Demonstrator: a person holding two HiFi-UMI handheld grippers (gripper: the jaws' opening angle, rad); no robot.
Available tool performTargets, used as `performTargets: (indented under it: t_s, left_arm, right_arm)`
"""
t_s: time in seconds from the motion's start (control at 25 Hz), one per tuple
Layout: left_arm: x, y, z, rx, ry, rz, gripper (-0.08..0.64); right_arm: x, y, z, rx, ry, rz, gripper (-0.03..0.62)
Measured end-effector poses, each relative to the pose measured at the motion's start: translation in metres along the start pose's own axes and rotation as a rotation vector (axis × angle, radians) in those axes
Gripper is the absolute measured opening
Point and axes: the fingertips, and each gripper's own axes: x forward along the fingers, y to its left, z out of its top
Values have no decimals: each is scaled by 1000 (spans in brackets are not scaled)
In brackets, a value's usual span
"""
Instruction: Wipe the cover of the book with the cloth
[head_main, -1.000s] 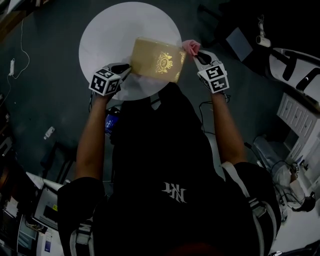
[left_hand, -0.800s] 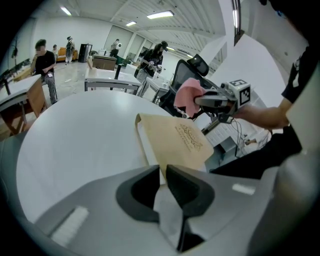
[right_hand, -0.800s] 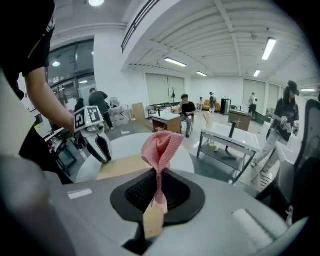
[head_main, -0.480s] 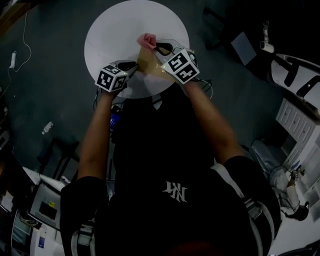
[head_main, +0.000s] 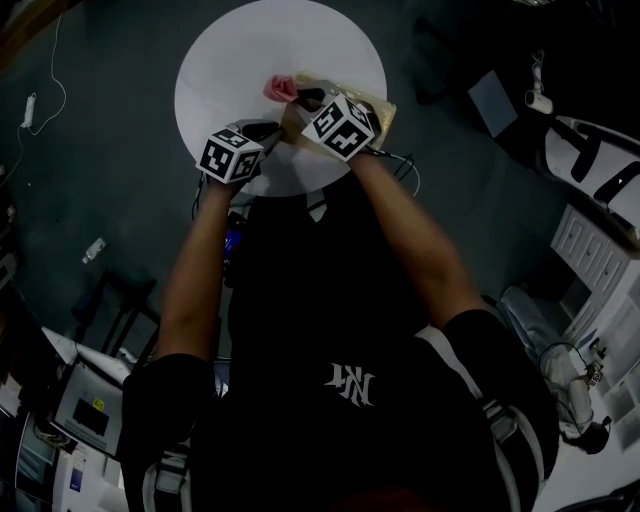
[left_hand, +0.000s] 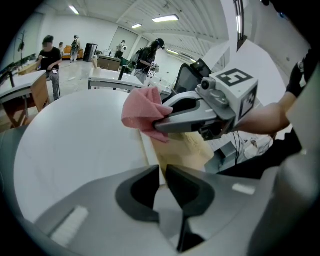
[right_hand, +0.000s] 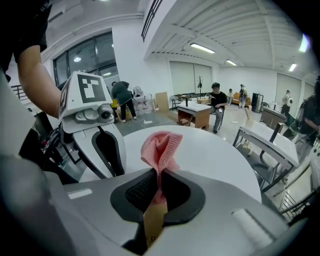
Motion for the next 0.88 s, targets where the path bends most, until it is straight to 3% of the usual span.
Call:
performTargets:
  t_s: [0.6,0.88]
  left_arm:
    - [0,-4,3,10,28,11,49]
    - [1,-4,2,13,35,16,49]
  right_arm:
    - [-23,2,-29,-40,21,-13,23]
    - [-53,-4,-59,8,26,-46,23]
